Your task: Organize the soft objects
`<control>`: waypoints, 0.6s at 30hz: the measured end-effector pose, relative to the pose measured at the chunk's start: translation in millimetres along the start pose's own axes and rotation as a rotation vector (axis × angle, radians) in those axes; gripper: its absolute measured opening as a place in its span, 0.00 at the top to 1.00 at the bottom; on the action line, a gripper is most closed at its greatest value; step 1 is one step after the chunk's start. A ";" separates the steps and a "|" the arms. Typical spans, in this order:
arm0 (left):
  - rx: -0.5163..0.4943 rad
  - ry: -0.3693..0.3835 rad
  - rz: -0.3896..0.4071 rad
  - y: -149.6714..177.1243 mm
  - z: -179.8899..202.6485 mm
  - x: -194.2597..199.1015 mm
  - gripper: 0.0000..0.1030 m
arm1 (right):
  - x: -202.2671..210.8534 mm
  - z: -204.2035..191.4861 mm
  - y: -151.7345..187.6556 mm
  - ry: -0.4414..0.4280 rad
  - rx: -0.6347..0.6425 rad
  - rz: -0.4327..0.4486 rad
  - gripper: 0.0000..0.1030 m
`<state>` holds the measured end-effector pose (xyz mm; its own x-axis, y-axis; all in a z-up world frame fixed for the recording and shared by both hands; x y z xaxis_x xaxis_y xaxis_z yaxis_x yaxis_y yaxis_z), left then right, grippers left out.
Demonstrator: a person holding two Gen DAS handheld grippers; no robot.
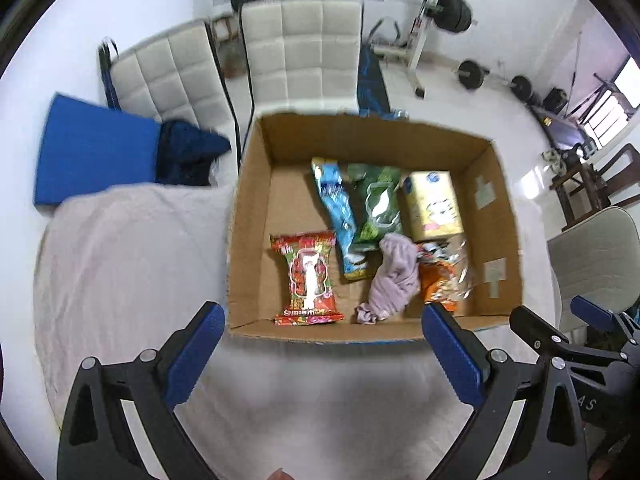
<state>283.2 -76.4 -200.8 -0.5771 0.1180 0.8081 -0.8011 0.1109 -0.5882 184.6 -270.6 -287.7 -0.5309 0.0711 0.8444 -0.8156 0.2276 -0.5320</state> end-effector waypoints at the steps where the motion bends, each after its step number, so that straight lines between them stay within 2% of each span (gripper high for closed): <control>1: -0.008 -0.012 0.020 0.2 0.8 9.8 0.02 | 8.7 1.9 1.4 -0.004 -0.010 0.008 0.00; 4: 0.005 -0.008 0.073 4.1 3.5 50.5 0.02 | 46.5 9.5 8.2 -0.024 -0.042 0.052 0.00; 9: 0.020 0.010 0.113 12.7 7.2 114.2 0.02 | 123.5 18.6 22.1 -0.051 -0.069 0.143 0.00; 18: 0.011 0.036 0.196 15.1 15.1 209.8 0.02 | 246.3 22.8 42.9 -0.056 -0.045 0.273 0.00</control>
<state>147.6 -64.9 -39.7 -0.7165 0.1718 0.6762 -0.6756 0.0710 -0.7339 13.5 -265.4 -104.0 -0.7423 0.0820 0.6651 -0.6306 0.2501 -0.7347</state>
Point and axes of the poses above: each gripper's, at about its wrist camera, not at the fingertips, and x roughly against the way its jaws point, z to its right, y to its underside, the point moved 4 cm from there along -x, roughly the way its jaws point, and after that the axes turned 15 degrees about z, right-handed, at the moved point
